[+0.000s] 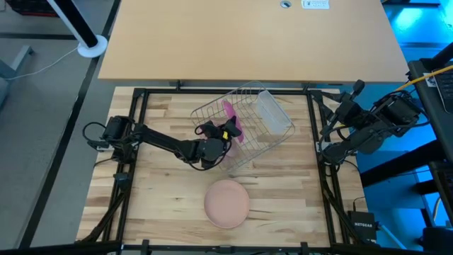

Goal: Sort dishes
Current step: Put the pink plate into the dish rack

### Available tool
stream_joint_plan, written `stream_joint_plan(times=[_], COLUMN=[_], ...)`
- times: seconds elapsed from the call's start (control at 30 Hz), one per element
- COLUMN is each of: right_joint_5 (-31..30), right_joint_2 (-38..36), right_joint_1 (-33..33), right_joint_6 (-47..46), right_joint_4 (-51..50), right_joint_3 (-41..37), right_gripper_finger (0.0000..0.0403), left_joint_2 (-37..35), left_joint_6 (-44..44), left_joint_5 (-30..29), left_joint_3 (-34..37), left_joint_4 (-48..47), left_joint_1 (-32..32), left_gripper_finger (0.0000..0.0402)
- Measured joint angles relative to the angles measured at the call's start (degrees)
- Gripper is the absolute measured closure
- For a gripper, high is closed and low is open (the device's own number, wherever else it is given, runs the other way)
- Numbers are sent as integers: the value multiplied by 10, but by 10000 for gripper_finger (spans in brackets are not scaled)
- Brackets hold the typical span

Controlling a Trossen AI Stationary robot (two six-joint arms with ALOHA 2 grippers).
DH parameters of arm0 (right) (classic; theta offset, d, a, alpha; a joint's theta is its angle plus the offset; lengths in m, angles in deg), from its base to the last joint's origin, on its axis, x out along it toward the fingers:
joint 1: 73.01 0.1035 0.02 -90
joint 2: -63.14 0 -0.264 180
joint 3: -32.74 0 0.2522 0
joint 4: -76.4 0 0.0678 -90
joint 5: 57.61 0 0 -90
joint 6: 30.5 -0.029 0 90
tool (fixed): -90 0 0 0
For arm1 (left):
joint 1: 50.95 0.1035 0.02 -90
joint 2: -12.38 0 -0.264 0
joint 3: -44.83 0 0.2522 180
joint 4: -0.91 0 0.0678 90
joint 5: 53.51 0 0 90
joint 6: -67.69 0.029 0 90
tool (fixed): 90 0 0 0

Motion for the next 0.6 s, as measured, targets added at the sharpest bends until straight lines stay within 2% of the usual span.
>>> stream_joint_plan(times=[0.37,0.6], right_joint_5=[-11,-5], right_joint_2=[0,0], right_joint_1=[0,0], right_joint_6=[1,1], right_joint_4=[0,0], right_joint_3=[0,0], right_gripper_finger=[292,292], left_joint_2=[14,14], left_joint_6=[-32,26], left_joint_5=[11,16], left_joint_3=[-2,-6], left_joint_4=[4,3], left_joint_1=[-1,-2], left_gripper_finger=[401,401])
